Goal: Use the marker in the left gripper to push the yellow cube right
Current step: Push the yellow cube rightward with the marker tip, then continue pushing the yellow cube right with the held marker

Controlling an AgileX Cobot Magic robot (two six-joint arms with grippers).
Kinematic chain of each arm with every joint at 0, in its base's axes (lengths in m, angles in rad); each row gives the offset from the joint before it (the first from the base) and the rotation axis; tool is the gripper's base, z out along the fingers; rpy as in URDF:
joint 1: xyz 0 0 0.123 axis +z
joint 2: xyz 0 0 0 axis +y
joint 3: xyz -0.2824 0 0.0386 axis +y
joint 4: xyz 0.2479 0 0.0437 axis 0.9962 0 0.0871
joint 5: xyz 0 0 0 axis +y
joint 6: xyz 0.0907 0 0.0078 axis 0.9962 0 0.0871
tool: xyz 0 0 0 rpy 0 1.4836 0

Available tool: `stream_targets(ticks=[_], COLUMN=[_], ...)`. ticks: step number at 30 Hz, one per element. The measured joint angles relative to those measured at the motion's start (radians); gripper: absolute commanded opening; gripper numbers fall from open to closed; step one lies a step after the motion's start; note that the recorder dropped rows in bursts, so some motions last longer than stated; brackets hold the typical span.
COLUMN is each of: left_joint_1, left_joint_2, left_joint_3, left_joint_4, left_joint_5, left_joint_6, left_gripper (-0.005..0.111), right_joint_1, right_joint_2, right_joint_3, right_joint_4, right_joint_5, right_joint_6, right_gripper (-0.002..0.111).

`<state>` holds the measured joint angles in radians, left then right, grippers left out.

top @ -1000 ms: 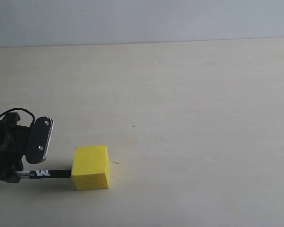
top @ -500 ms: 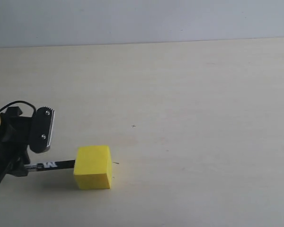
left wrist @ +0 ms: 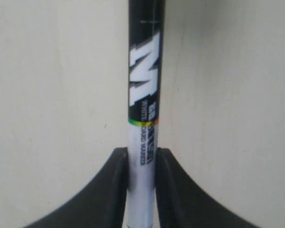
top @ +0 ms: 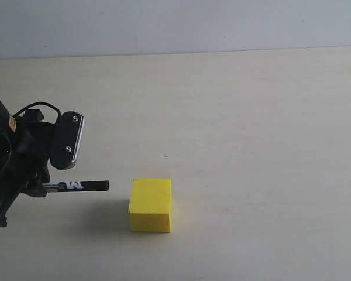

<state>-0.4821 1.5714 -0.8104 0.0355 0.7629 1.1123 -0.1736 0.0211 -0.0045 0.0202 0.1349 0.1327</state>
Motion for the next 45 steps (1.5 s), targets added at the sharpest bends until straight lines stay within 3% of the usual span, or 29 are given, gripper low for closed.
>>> stream_targets(ticks=[22,34,45], left_joint_1=[-0.001,-0.18,-0.108], left_joint_2=[0.136,0.164,0.164], left_joint_3=[0.0,-0.119,-0.14], left_joint_4=[0.037,-0.041,0.066], left_joint_5=[-0.025,-0.04,0.134], left_joint_6=[-0.059,-0.112,-0.175], left_gripper=[0.0,0.0,0.0], right_joint_1=[0.0,0.0,0.0], right_joint_2=[0.0,0.0,0.0], right_joint_3=[0.0,0.0,0.0], right_joint_4=[0.0,0.0,0.0], right_joint_5=[0.0,0.0,0.0], right_joint_6=[0.0,0.0,0.0], right_gripper=[0.0,0.0,0.0])
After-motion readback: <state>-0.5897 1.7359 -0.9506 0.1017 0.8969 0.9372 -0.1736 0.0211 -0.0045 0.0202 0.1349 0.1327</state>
